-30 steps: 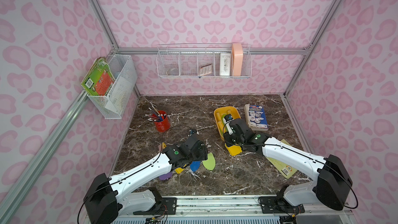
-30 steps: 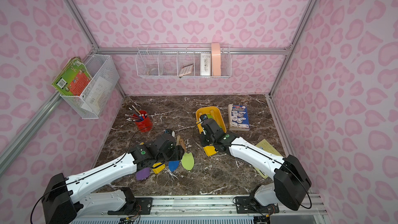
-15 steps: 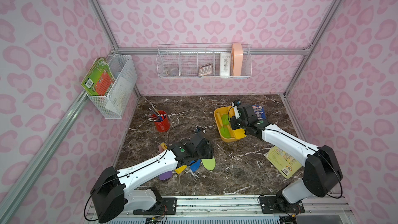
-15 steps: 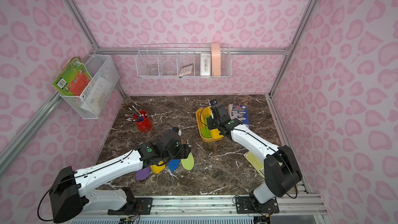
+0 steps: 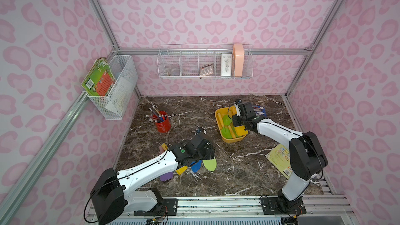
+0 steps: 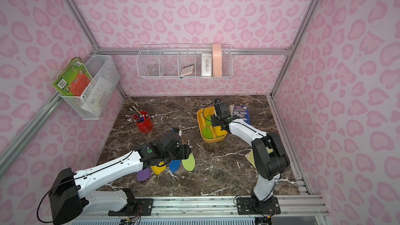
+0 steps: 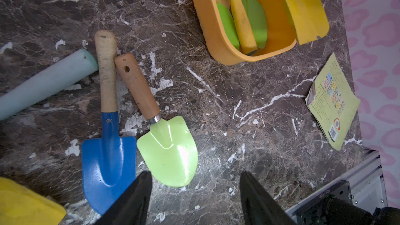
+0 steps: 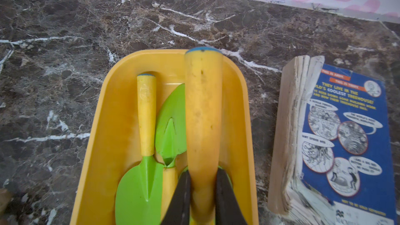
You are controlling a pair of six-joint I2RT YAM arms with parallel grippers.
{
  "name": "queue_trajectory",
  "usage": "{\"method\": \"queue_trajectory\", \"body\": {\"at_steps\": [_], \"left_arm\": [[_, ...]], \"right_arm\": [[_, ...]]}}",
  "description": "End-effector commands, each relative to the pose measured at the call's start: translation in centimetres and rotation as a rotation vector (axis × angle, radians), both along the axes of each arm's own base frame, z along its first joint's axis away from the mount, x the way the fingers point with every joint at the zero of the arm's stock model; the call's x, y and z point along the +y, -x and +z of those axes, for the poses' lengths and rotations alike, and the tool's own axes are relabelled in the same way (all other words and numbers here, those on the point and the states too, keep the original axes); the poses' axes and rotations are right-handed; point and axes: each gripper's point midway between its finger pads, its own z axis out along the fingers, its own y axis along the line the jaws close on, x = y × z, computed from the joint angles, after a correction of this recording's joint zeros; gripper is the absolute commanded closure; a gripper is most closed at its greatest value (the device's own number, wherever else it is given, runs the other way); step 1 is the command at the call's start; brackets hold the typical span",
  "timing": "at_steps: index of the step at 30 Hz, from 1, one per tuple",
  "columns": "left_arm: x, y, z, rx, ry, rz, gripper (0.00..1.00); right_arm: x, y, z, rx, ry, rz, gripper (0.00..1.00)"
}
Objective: Put the shovel into the storage box
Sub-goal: Place the shovel in the storage box.
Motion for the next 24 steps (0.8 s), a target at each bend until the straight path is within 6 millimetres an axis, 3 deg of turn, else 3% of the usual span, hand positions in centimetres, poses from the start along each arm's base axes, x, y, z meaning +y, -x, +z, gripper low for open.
{"method": "queue_trajectory", "body": {"at_steps": [1, 11, 24], "left_arm": [[0.4, 0.1, -0.1, -0.007, -0.024, -0.005, 0.31], [1.3, 0.3, -0.1, -0.014, -0.038, 0.012, 0.31], [1.9, 0.4, 0.1, -0.022, -0.046, 0.028, 0.31]], "right_arm": [[0.4, -1.1, 0.1, -0.028, -0.012, 0.006, 0.91], [-0.3, -1.7, -2.9, 0.003, -0.006, -0.024, 0.91], [-0.1, -2.2, -3.9, 0.007, -0.009, -0.02, 0.89]]}}
